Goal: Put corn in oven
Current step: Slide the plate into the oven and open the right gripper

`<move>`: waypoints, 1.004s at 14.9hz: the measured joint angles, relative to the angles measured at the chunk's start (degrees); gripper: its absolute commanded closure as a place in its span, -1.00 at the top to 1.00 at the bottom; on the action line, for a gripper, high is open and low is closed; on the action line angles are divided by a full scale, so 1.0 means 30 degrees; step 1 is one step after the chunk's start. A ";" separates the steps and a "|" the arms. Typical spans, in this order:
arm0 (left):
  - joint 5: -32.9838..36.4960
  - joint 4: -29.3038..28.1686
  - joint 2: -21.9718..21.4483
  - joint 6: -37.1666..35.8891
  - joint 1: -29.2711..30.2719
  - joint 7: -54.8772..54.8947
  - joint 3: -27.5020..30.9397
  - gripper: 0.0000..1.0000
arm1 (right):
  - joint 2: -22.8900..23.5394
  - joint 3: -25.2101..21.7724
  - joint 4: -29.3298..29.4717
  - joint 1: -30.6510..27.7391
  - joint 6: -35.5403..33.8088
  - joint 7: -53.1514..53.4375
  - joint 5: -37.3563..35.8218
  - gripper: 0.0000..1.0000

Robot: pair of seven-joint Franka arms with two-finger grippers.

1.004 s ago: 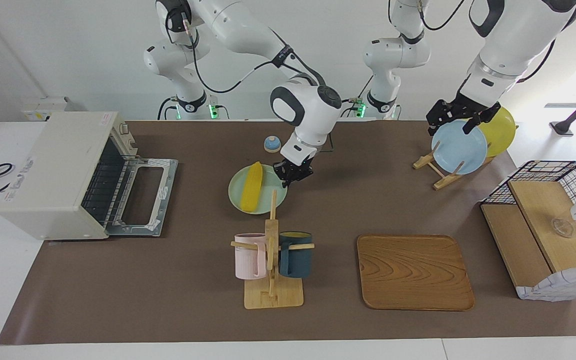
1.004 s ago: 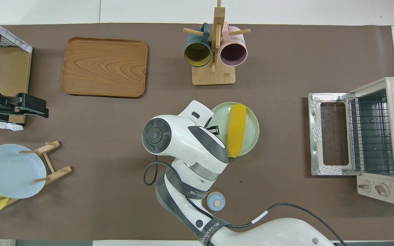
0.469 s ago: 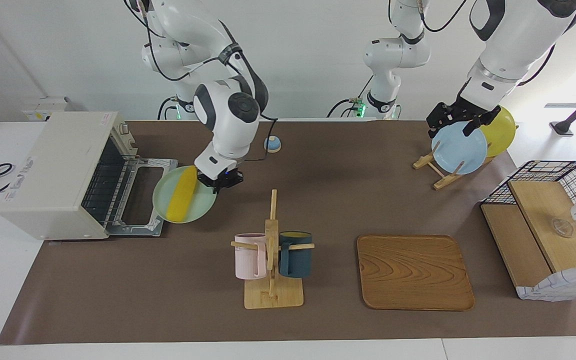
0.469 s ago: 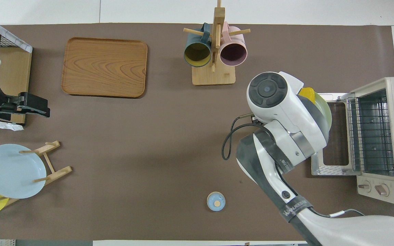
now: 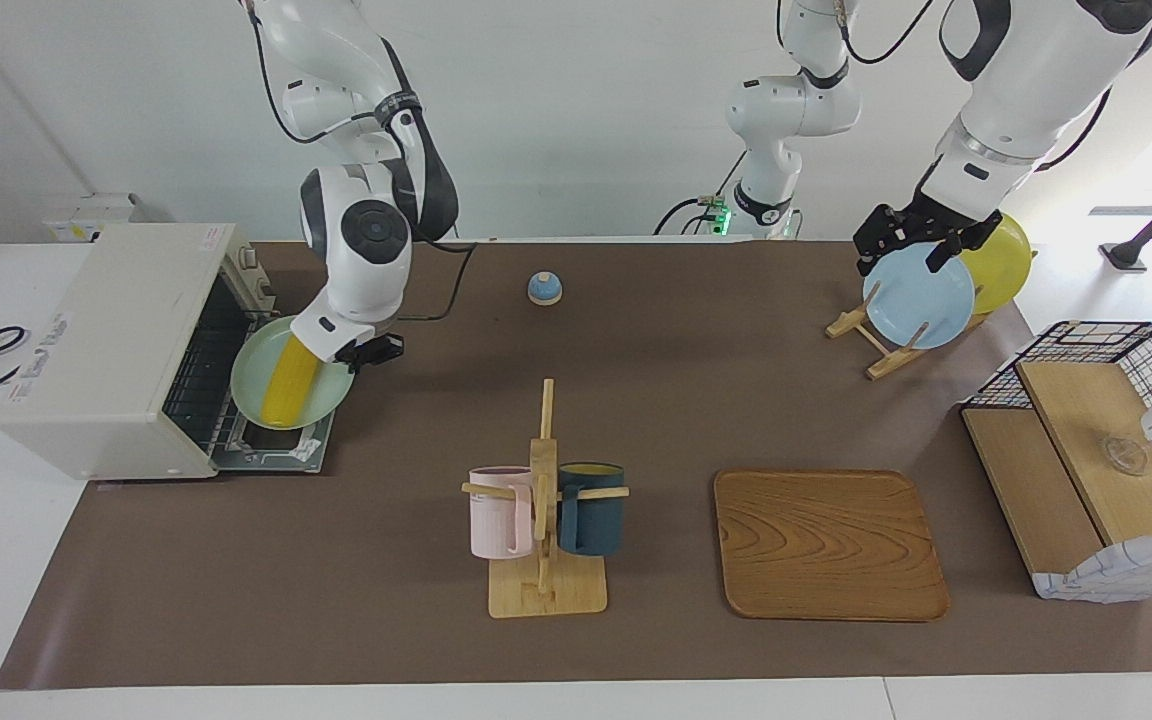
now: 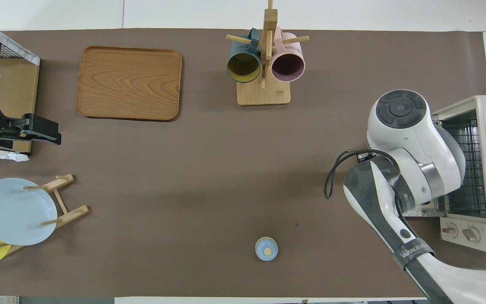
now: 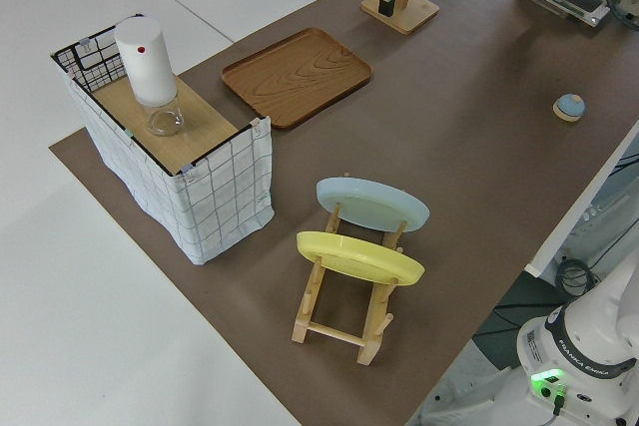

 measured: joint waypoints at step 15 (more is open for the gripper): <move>0.0002 0.0039 0.0235 0.0070 0.0079 0.0007 0.0001 1.00 | -0.1203 0.0002 -0.1717 -0.3871 0.1193 -0.4389 -0.0021 -1.00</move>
